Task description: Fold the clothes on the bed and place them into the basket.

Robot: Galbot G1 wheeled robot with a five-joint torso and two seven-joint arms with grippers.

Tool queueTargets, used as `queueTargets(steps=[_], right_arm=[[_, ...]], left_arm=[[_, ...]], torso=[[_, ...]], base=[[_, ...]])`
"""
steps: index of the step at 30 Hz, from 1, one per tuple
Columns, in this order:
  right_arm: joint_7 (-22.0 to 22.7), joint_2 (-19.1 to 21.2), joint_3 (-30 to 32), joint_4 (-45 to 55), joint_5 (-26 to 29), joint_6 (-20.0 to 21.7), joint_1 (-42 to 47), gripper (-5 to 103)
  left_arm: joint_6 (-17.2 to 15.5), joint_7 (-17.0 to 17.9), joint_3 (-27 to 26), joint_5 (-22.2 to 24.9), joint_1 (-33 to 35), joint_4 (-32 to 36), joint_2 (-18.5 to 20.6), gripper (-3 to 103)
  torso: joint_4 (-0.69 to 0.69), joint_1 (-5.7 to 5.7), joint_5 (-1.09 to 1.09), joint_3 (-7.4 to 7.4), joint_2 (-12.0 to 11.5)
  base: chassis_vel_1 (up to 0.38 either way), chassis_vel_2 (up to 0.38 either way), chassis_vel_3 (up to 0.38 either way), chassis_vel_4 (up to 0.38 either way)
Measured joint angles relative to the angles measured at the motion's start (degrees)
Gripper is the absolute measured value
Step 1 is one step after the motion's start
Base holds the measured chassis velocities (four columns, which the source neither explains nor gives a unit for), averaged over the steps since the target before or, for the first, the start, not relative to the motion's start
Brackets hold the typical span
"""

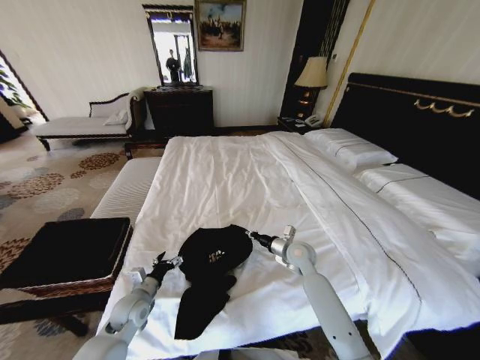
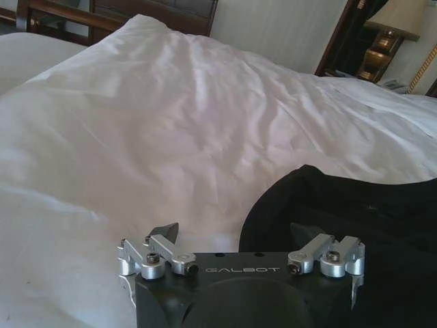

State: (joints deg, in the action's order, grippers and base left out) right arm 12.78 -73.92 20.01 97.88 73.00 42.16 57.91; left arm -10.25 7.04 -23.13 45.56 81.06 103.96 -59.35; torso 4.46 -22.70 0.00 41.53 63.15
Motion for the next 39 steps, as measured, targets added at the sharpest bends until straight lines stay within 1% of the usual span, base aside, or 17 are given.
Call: queueTargets(steps=[1, 3, 4, 5, 7, 8, 10, 12, 19, 21, 23, 25, 27, 30, 33, 36, 39], right_arm=[[0.1, 0.0, 0.0, -0.1, 0.0, 0.0, 0.0, 1], [0.2, 0.1, 0.1, -0.1, 0.0, 0.0, -0.1, 1], [0.2, 0.1, 0.0, -0.1, 0.1, 0.0, -0.1, 1], [0.3, 0.2, 0.0, -0.1, 0.1, 0.0, -0.1, 1], [0.5, 0.2, 0.0, 0.0, 0.2, 0.0, -0.1, 1], [0.5, 0.2, 0.0, 0.0, 0.2, 0.0, -0.1, 1], [0.9, 0.2, 0.0, 0.0, 0.5, 0.0, -0.3, 1], [1.0, 0.2, 0.0, 0.0, 0.6, 0.0, -0.3, 1], [1.7, 0.4, 0.1, 0.5, 1.5, 0.0, -0.7, 1], [1.8, 0.4, 0.1, 0.5, 1.5, 0.0, -0.7, 1], [1.8, 0.4, 0.2, 0.6, 1.5, 0.0, -0.5, 1], [1.8, 0.4, 0.3, 0.6, 1.5, 0.0, -0.5, 1], [1.8, 0.4, 0.3, 0.7, 1.5, 0.0, -0.4, 1], [1.8, 0.3, 0.5, 0.7, 1.4, 0.0, -0.4, 1], [1.8, 0.3, 0.5, 0.7, 1.4, 0.0, -0.4, 1], [1.8, 0.3, 0.6, 0.7, 1.4, 0.0, -0.5, 1], [1.8, 0.3, 0.6, 0.8, 1.5, 0.0, -0.7, 1]], left_arm=[[-0.2, 0.2, 0.8, 0.6, -1.5, -1.1, 0.0, 89], [-0.2, 0.2, 1.1, 0.7, -2.3, -1.7, 0.0, 89], [-0.2, 0.3, 1.7, 1.0, -4.0, -3.0, -0.1, 82], [-0.2, 0.3, 1.9, 1.1, -4.7, -3.5, -0.1, 82], [-0.3, 0.3, 2.4, 1.5, -5.9, -4.3, -0.2, 72], [-0.3, 0.3, 2.4, 1.5, -5.9, -4.3, -0.2, 72], [-0.6, 0.3, 3.3, 2.2, -7.1, -4.8, -0.2, 60], [-0.7, 0.3, 3.5, 2.3, -7.3, -4.8, -0.3, 60], [-1.4, 0.8, 5.9, 0.8, -8.7, -6.3, -0.5, 28], [-1.4, 0.8, 6.1, 0.7, -8.7, -6.4, -0.5, 28], [-1.5, 0.6, 6.5, 0.5, -8.8, -6.4, -0.4, 19], [-1.6, 0.3, 6.8, 0.1, -8.6, -6.2, -0.2, 25], [-1.6, 0.2, 6.8, 0.0, -8.5, -6.0, -0.1, 25], [-1.6, -0.1, 6.5, -0.2, -7.6, -5.1, 0.1, 41], [-1.6, -0.1, 6.2, -0.1, -7.3, -5.0, 0.3, 52], [-1.7, -0.1, 6.2, 0.3, -7.5, -5.1, 0.3, 57], [-1.9, -0.2, 6.8, 0.7, -8.7, -5.9, 0.1, 74]], torso=[[0.00, 0.00, -0.01, 0.00, 0.0], [-0.01, 0.00, 0.00, 0.00, 0.0], [0.00, 0.00, 0.00, 0.00, 0.0], [0.00, 0.00, 0.00, 0.00, 0.0], [0.00, 0.00, 0.00, 0.00, 0.0], [0.00, 0.00, 0.00, 0.00, 0.0], [0.00, 0.00, 0.00, 0.00, 0.0], [0.00, 0.00, 0.00, 0.00, 0.0], [-0.01, 0.00, 0.00, 0.00, 0.0], [-0.01, 0.00, 0.00, 0.00, 0.0], [0.00, 0.00, 0.00, 0.00, 0.0], [0.00, 0.00, 0.00, 0.00, 0.0], [0.00, 0.00, 0.00, 0.00, 0.0], [0.00, 0.00, 0.00, 0.00, 0.0], [-0.01, 0.01, 0.00, 0.00, 0.0], [-0.01, 0.01, 0.00, 0.00, 0.0], [0.00, 0.01, 0.00, 0.00, 0.0]], base=[[0.000, 0.000, 0.000, 0.000], [0.000, 0.000, 0.000, 0.000], [0.000, 0.000, 0.000, 0.000], [0.000, 0.000, 0.000, 0.000], [0.000, 0.000, 0.000, 0.000], [0.000, 0.000, 0.000, 0.000], [0.000, 0.000, 0.000, 0.000], [0.000, 0.000, 0.000, 0.000], [0.000, 0.000, 0.000, 0.000], [0.000, 0.000, 0.000, 0.000], [0.000, 0.000, 0.000, 0.000], [0.000, 0.000, 0.000, 0.000], [0.000, 0.000, 0.000, 0.000], [0.000, 0.000, 0.000, 0.000], [0.000, 0.000, 0.000, 0.000], [0.000, 0.000, 0.000, 0.000], [0.000, 0.000, 0.000, 0.000]])
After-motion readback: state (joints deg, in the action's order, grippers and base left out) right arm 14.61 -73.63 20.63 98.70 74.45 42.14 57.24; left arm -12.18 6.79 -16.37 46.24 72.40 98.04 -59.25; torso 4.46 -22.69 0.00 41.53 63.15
